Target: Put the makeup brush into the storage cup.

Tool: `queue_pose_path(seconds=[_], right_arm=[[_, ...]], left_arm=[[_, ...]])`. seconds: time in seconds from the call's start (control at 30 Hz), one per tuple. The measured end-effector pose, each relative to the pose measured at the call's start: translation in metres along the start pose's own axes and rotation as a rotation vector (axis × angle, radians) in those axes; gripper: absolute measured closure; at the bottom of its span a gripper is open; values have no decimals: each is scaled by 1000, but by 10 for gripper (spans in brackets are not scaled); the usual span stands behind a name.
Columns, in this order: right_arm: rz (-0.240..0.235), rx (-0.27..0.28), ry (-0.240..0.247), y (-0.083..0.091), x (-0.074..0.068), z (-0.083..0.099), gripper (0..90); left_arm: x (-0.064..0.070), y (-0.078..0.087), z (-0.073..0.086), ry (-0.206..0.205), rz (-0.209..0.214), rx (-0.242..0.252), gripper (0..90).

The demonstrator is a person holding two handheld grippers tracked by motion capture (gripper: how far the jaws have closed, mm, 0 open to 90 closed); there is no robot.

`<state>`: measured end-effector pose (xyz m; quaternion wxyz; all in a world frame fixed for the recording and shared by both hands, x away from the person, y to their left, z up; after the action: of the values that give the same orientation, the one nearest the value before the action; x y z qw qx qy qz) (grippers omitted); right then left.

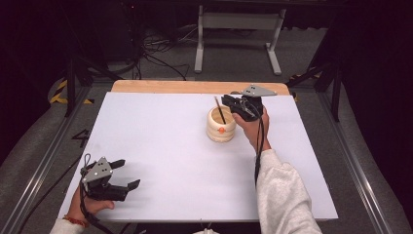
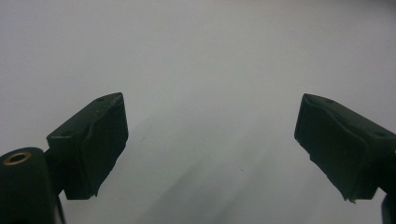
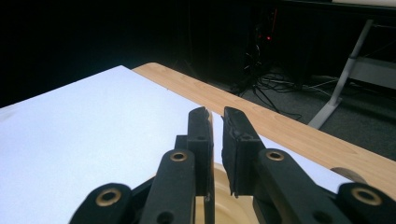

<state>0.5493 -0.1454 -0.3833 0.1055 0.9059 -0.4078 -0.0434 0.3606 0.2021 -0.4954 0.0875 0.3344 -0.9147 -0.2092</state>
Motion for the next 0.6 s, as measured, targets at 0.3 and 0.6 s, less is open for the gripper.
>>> queue_pose_path(seconds=[0.3,0.6], right_arm=[[6,-3,12,4,0,2,786],[16,-2,31,11,0,2,711]], left_arm=[[0,0,0,1,0,0,106],[0,0,0,1,-3,-2,106]])
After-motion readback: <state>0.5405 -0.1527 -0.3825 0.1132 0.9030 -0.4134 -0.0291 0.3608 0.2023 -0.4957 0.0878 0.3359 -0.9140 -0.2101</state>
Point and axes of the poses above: each handheld gripper's, and its own axes: y roughly backward along the jaws, z roughly out of its underside, x roughly to its right, the point moved 8 cm from there along -y, roughly forward along the jaws, and after that the axes turned 6 degrees about x, right-handed, at the moved point
